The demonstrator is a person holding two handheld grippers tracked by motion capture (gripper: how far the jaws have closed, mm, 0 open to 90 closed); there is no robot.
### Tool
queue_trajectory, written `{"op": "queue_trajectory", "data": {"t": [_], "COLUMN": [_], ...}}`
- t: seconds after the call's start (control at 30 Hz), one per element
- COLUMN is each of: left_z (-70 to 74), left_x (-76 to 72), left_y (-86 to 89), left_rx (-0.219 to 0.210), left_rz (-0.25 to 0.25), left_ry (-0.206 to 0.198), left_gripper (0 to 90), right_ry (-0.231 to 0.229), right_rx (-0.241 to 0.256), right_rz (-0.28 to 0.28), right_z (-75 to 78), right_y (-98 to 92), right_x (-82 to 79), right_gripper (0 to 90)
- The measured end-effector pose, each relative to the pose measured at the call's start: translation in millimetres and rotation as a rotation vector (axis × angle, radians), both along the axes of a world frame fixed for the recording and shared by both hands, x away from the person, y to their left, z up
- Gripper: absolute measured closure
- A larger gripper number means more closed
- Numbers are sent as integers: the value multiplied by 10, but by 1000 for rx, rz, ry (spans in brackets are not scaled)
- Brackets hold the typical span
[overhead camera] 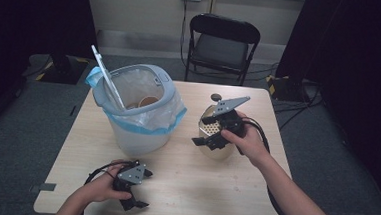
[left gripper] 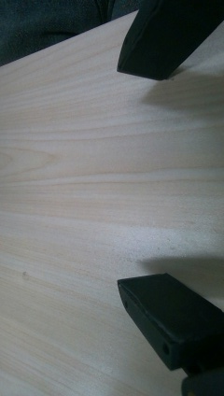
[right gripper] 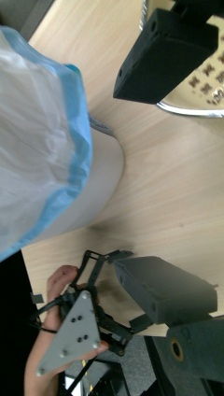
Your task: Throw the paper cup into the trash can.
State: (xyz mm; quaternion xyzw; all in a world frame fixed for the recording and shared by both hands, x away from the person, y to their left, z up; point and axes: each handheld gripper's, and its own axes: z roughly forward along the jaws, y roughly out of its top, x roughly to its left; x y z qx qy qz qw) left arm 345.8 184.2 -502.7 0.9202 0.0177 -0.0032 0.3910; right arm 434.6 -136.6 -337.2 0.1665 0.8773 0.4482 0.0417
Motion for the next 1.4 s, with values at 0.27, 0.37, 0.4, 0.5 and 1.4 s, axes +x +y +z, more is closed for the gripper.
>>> {"op": "queue_trajectory", "data": {"t": [0.27,0.37,0.4,0.5,1.4], "left_z": [-3,-9,-8,-8,-8], "left_x": [-3,-13,-11,-11,-15], "left_y": [-2,-7,-6,-6,-8], "left_rx": [-2,-12,-10,-10,-11], "left_rz": [4,13,11,11,16], "left_ry": [2,13,11,10,14], "left_gripper": [0,0,0,0,0], "right_ry": [11,11,12,17,73], "right_rx": [-24,-36,-39,-34,-51], "right_rz": [15,21,22,32,44], "right_z": [-204,-264,-277,-338,-977], "right_y": [-53,-61,-62,-61,-67], "right_x": [-131,-170,-181,-238,-492], "right_gripper": [146,147,147,147,147]}}
